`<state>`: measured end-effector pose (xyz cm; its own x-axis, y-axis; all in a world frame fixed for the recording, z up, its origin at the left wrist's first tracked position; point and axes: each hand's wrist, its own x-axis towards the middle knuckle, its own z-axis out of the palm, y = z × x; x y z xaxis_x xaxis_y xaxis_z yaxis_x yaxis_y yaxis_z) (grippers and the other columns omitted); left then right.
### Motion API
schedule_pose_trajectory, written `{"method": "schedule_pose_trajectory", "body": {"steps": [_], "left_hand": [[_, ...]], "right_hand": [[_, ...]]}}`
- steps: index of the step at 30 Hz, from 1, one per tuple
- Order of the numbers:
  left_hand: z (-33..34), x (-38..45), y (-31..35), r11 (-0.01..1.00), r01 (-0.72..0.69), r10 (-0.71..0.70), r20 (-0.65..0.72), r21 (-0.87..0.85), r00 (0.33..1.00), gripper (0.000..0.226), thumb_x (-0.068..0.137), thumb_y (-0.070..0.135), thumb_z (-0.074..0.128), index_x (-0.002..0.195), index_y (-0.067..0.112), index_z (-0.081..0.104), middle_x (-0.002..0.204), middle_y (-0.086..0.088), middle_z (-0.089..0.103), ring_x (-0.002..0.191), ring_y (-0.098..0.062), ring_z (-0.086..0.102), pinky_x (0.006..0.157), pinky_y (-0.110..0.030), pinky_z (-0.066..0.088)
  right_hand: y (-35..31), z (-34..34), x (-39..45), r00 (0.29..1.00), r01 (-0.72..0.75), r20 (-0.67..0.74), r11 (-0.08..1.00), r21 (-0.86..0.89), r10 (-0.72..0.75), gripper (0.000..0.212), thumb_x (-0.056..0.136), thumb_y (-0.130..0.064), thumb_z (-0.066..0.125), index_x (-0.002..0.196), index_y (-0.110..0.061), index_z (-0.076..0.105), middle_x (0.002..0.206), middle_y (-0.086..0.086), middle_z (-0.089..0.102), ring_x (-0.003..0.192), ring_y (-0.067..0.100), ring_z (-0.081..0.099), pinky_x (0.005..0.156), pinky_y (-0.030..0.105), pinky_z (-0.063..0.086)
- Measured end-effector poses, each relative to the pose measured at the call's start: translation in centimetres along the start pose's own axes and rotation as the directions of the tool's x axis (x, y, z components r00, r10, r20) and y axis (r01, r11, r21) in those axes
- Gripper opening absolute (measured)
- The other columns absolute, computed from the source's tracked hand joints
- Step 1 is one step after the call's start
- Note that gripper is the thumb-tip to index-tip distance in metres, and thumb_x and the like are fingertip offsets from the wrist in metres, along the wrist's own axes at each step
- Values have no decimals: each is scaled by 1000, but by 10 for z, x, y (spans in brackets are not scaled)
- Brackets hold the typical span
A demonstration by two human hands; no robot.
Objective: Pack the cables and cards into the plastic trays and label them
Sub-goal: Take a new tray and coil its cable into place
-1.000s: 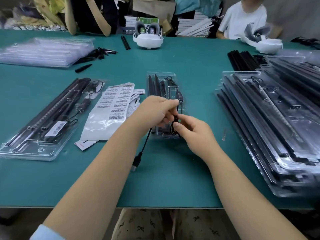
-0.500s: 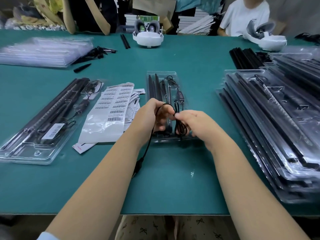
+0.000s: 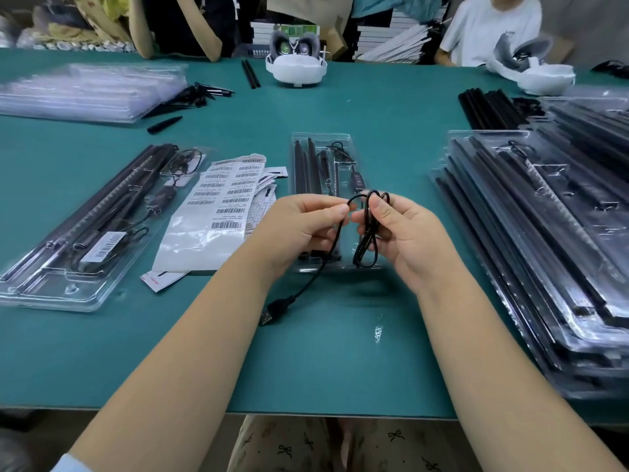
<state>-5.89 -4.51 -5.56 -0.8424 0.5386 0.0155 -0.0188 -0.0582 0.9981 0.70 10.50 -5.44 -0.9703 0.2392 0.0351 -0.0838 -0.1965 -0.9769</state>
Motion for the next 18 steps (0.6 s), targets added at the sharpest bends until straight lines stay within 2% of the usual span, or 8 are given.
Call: {"method": "schedule_pose_trajectory", "body": {"steps": [2, 4, 7, 9, 11, 13, 15, 18], "left_hand": [[7, -4, 0, 999, -42, 43, -64, 21, 997, 13, 87, 14, 67, 81, 22, 76, 64, 9, 66, 55, -6, 55, 55, -20, 51], [14, -7, -2, 991, -110, 119, -126, 80, 985, 12, 84, 19, 70, 83, 29, 76, 67, 7, 69, 59, -8, 60, 60, -27, 54], [23, -10, -5, 886, -237, 332, -188, 398, 924, 21, 85, 22, 69, 85, 42, 74, 71, 8, 71, 65, -6, 61, 67, -30, 52], [28, -11, -7, 825, -267, 392, -162, 498, 906, 16, 88, 24, 66, 96, 33, 76, 63, 15, 64, 64, -4, 56, 66, -26, 46], [31, -12, -9, 782, -275, 416, -140, 560, 899, 17, 89, 26, 64, 101, 28, 75, 62, 12, 61, 64, -7, 54, 66, -26, 44], [33, -13, -10, 793, -271, 421, -168, 546, 892, 16, 88, 23, 65, 100, 27, 76, 69, 8, 66, 68, -10, 58, 69, -27, 46], [34, -13, -10, 871, -261, 378, -228, 416, 897, 16, 86, 18, 69, 92, 31, 77, 74, 11, 71, 68, -6, 62, 68, -23, 48], [32, -12, -6, 935, -258, 314, -231, 242, 921, 21, 83, 12, 71, 91, 31, 76, 79, 15, 73, 66, 2, 63, 63, -14, 47]], "right_hand": [[1, 1, 1, 999, 4, -50, 999, 47, -2, 3, 91, -18, 59, 92, -16, 61, 72, -2, 73, 62, 7, 63, 51, 19, 48], [2, 3, 1, 987, 62, -147, 997, -48, -68, 6, 91, -14, 61, 86, -14, 62, 70, -5, 72, 61, 6, 63, 50, 20, 49], [5, 4, 0, 954, 156, -220, 965, -212, -202, 9, 87, -9, 66, 82, -17, 69, 70, -7, 67, 63, 9, 62, 51, 23, 50], [6, 5, 1, 954, 151, -229, 970, -193, -194, 14, 87, -9, 66, 86, -22, 71, 73, -9, 68, 66, 9, 62, 52, 22, 50], [9, 6, 2, 957, 135, -226, 968, -211, -182, 14, 90, -13, 63, 93, -24, 71, 80, -12, 70, 72, 4, 62, 61, 22, 52], [11, 8, 2, 958, 123, -217, 951, -284, -189, 15, 95, -19, 57, 101, -24, 70, 91, -11, 70, 81, -3, 62, 76, 21, 52], [11, 11, 2, 966, 119, -183, 946, -303, -180, 18, 97, -20, 52, 104, -27, 68, 92, -15, 68, 80, -10, 59, 78, 14, 49], [8, 12, 3, 988, 50, -127, 966, -254, -85, 21, 100, -26, 46, 103, -28, 66, 97, -6, 70, 91, 7, 63, 78, 20, 49]]}}
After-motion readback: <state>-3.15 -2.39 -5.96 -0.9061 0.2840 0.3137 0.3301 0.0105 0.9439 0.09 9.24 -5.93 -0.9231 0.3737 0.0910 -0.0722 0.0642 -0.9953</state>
